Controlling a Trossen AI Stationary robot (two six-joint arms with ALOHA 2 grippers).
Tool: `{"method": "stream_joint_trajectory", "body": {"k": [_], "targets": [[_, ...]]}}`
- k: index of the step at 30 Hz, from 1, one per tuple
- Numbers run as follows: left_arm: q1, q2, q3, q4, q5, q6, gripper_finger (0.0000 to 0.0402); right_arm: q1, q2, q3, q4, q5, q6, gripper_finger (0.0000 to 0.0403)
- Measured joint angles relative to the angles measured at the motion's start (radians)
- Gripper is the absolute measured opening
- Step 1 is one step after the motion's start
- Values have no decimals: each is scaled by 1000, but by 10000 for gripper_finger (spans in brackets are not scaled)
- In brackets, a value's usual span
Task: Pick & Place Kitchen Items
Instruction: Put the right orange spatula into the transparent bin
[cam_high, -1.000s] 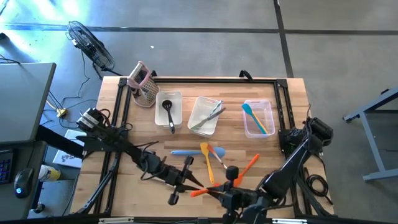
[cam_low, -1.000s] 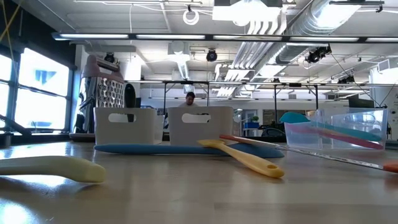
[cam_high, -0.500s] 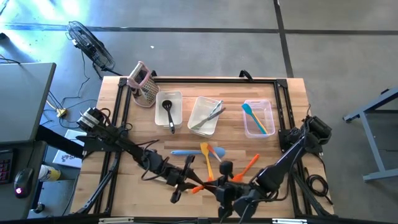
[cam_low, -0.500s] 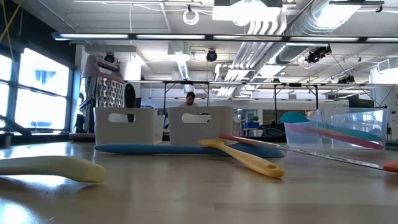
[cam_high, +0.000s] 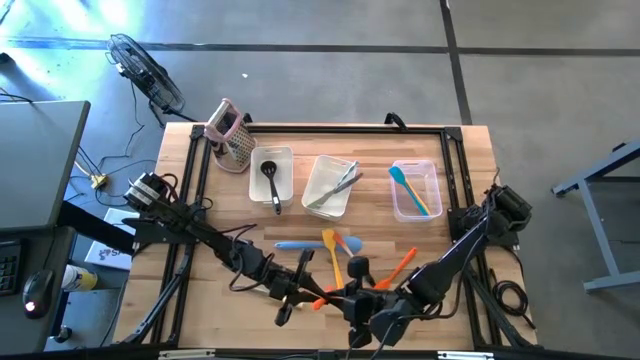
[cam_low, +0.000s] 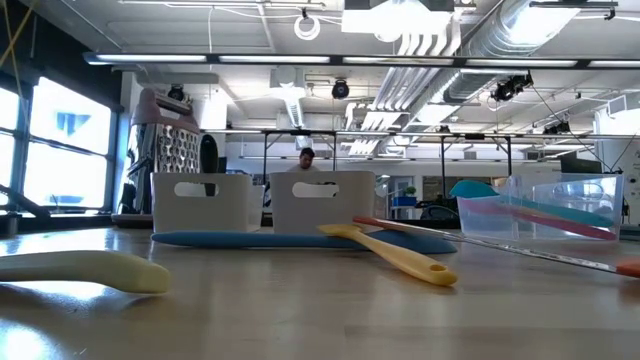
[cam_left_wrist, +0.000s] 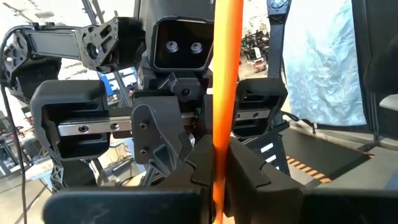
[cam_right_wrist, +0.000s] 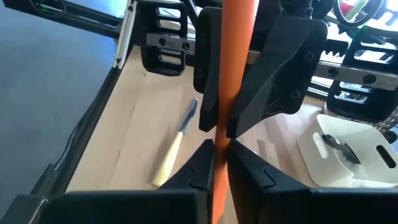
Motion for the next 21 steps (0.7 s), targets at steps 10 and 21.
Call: {"method": "stream_joint_trajectory", "body": {"k": [10, 21], "targets": [[0, 0, 1, -25, -22, -23, 13, 20, 0, -1, -26, 69, 7, 104], [-1, -1, 1, -28, -323, -188, 13, 113, -8, 0, -181, 507, 0, 172]]}}
